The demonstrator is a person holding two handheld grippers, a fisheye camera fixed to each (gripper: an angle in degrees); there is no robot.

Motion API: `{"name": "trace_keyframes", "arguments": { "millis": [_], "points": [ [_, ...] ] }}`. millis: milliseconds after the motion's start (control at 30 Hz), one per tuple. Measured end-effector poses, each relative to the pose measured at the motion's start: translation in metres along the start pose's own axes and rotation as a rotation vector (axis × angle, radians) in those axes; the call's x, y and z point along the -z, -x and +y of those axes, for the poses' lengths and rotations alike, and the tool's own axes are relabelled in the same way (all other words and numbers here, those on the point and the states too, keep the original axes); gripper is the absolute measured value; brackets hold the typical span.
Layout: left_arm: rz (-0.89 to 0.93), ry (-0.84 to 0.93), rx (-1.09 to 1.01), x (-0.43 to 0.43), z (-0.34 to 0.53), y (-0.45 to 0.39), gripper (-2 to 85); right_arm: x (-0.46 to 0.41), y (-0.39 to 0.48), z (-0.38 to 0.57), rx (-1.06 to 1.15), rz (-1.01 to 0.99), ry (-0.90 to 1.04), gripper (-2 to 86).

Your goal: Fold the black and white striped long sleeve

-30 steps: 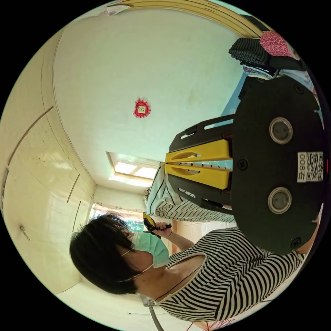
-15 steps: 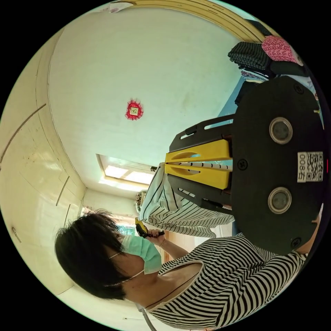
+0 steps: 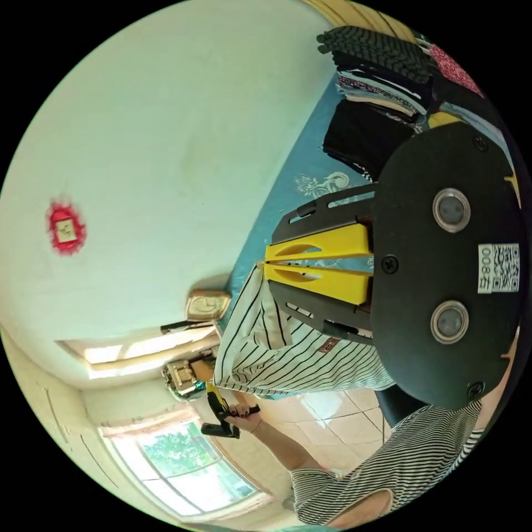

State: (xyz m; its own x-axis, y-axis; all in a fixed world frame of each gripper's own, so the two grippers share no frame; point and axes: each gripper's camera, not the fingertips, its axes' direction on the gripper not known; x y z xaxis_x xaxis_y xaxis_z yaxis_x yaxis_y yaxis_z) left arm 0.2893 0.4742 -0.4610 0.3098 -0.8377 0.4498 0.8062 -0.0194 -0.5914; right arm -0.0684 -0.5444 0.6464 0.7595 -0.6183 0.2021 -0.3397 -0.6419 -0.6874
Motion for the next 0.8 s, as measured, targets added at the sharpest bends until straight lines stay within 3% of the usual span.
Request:
{"name": "trace_keyframes", "arguments": {
  "millis": [100, 233, 333, 467, 600, 800],
  "points": [
    [-0.173, 0.186, 0.123, -0.111, 0.006, 0.049, 3.4, -0.146, -0.067, -0.021, -0.165, -0.052, 0.222, 2.3],
    [-0.143, 0.359, 0.311, -0.216, 0.052, 0.106, 6.1, -0.307, -0.132, 0.011, -0.410, -0.078, 0.441, 4.6],
    [-0.113, 0.401, 0.389, -0.238, 0.089, 0.123, 7.9, -0.366, -0.143, 0.054, -0.499, -0.168, 0.480, 4.7],
    [-0.161, 0.440, 0.419, -0.220, 0.131, 0.114, 9.2, -0.388, -0.128, 0.112, -0.547, -0.254, 0.485, 4.9],
    [-0.349, 0.534, 0.417, -0.183, 0.161, 0.085, 10.4, -0.373, -0.090, 0.172, -0.638, -0.293, 0.486, 5.7],
    [-0.512, 0.740, 0.418, -0.211, 0.185, 0.048, 10.5, -0.367, -0.024, 0.213, -0.729, -0.211, 0.553, 7.5]
  ]
}}
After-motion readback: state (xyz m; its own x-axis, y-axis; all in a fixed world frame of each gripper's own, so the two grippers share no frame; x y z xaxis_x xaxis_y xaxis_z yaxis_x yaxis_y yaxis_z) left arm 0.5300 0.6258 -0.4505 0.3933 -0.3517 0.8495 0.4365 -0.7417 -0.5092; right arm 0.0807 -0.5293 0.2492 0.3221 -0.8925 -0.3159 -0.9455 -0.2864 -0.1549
